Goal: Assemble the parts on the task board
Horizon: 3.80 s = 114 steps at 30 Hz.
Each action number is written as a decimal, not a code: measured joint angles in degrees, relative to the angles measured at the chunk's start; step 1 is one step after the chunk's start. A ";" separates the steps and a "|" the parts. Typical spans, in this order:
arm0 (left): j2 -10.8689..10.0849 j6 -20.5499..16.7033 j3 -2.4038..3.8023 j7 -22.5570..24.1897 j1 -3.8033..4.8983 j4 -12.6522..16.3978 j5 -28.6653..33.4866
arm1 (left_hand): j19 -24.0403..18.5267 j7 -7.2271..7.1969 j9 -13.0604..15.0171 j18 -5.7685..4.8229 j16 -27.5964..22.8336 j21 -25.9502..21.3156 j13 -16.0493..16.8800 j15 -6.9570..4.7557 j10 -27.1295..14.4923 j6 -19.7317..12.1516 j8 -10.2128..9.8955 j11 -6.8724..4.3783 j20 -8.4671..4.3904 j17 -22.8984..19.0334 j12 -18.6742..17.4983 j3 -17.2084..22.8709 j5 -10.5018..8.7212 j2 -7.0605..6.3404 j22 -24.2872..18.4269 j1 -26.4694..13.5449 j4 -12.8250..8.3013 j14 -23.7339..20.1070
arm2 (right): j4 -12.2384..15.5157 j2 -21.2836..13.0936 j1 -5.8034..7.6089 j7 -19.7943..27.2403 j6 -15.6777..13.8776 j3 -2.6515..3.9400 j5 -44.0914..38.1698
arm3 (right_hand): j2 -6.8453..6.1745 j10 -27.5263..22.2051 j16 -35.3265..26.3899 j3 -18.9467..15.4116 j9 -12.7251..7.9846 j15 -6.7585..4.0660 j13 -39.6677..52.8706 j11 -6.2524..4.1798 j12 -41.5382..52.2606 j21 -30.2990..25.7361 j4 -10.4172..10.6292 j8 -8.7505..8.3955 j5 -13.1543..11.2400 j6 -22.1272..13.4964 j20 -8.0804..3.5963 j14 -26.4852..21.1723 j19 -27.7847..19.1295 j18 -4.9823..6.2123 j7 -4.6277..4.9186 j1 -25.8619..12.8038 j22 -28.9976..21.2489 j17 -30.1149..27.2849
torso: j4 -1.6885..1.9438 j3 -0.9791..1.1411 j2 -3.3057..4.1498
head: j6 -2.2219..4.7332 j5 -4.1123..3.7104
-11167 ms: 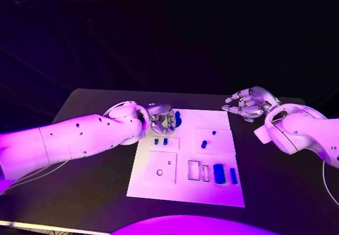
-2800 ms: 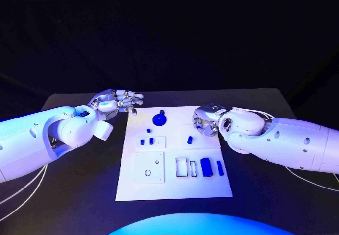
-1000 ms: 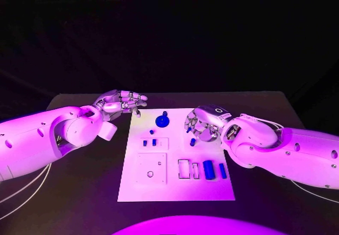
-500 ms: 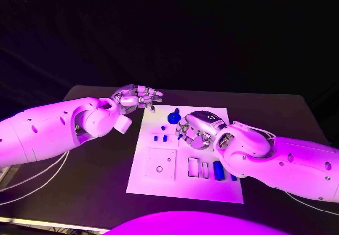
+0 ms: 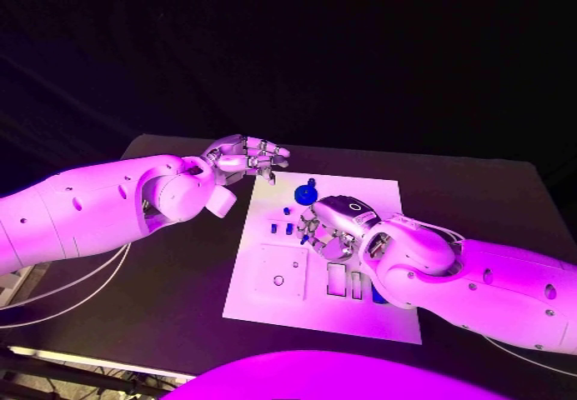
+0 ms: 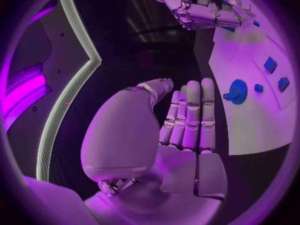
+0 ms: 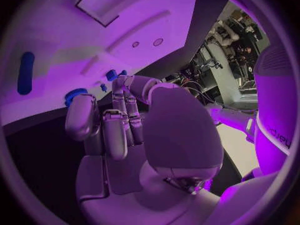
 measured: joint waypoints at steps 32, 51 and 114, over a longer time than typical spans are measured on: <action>0.41 0.44 -0.01 -0.37 0.01 -0.25 -0.22 | 0.00 0.00 0.01 0.00 0.00 0.00 0.01 0.00 0.00 0.00 0.00 0.00 0.00 0.00 0.00 0.00 0.00 0.00 0.01 0.00 0.00 0.00 | -0.68 1.68 -3.07 -0.33 1.87 -0.65 -1.69 | -0.02 0.09 0.00 -0.01 0.03 0.00 0.01 -0.09 -0.24 0.00 -0.01 -0.31 -0.22 0.11 0.00 0.00 0.00 0.00 0.11 -0.29 -0.02 -0.08 | -0.03 0.07 0.04 | -1.38 0.70; 0.40 0.73 0.01 -0.64 0.01 -0.33 -0.40 | 0.00 -0.20 -0.05 0.00 -0.22 0.00 -0.06 0.00 -0.21 -0.20 0.37 0.21 0.00 -0.09 0.00 0.00 0.00 0.00 -0.06 0.00 0.00 0.00 | -0.96 2.13 -3.52 -0.33 2.35 -0.76 -2.79 | -0.18 0.20 0.00 -0.01 0.04 0.01 0.02 -0.21 -0.22 0.00 -0.01 -0.06 -0.33 0.08 0.00 0.00 0.00 0.01 0.08 -0.43 -0.03 -0.08 | -0.04 0.07 0.03 | -1.43 0.37; -0.09 0.99 0.00 -0.89 0.00 -0.31 -0.66 | 0.00 -0.20 -0.11 0.00 -0.22 0.00 -0.17 0.20 -0.41 -0.20 0.59 -0.01 0.00 -0.12 0.29 -0.16 0.00 0.00 -0.09 0.00 -0.15 -0.21 | 4.88 -5.23 -0.78 -0.58 1.09 -0.36 -1.07 | -2.42 -6.78 -0.44 -4.35 -0.34 1.96 -1.37 0.65 -4.34 -6.54 0.25 -4.89 -0.41 -7.34 2.47 0.09 -2.06 0.01 2.44 -5.68 -1.26 -2.26 | -0.11 0.01 0.00 | -0.65 -0.64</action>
